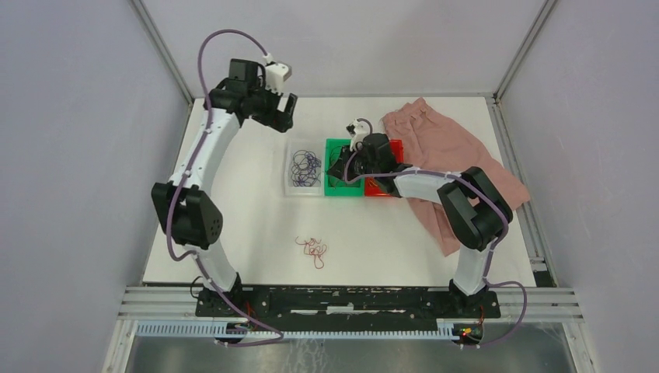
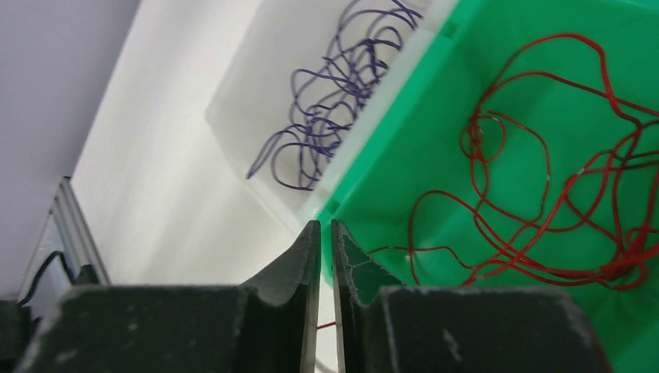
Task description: Untangle the cables
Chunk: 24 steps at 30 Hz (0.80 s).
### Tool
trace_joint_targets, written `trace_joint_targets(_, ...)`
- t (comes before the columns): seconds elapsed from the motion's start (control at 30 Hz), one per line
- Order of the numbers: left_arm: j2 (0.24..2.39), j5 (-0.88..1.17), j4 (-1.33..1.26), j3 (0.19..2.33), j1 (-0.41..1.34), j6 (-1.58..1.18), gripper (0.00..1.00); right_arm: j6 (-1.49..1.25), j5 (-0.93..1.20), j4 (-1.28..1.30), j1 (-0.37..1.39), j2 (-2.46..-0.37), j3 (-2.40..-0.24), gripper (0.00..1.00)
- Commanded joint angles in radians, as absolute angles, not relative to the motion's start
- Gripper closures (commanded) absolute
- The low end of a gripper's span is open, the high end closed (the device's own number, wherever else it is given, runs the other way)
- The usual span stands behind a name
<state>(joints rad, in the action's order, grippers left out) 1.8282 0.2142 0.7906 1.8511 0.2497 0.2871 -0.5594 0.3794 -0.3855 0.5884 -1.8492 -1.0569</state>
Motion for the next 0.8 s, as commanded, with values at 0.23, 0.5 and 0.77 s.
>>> trace_joint_targets(0.23,1.595,0.366,0.792,1.623,0.166,0.357,0.01,-0.487,0.268,-0.292,0.581,-1.928,-1.142,0.89)
trace_joint_targets(0.5,1.592,0.411,0.794,1.598,0.14,0.369,0.01,-0.448,0.197,-0.247,0.589,-1.953,-1.151,0.91)
trace_joint_targets(0.77,1.554,0.435,0.792,1.543,0.117,0.399,0.01,-0.364,0.172,-0.206,0.605,-1.847,-1.197,0.7)
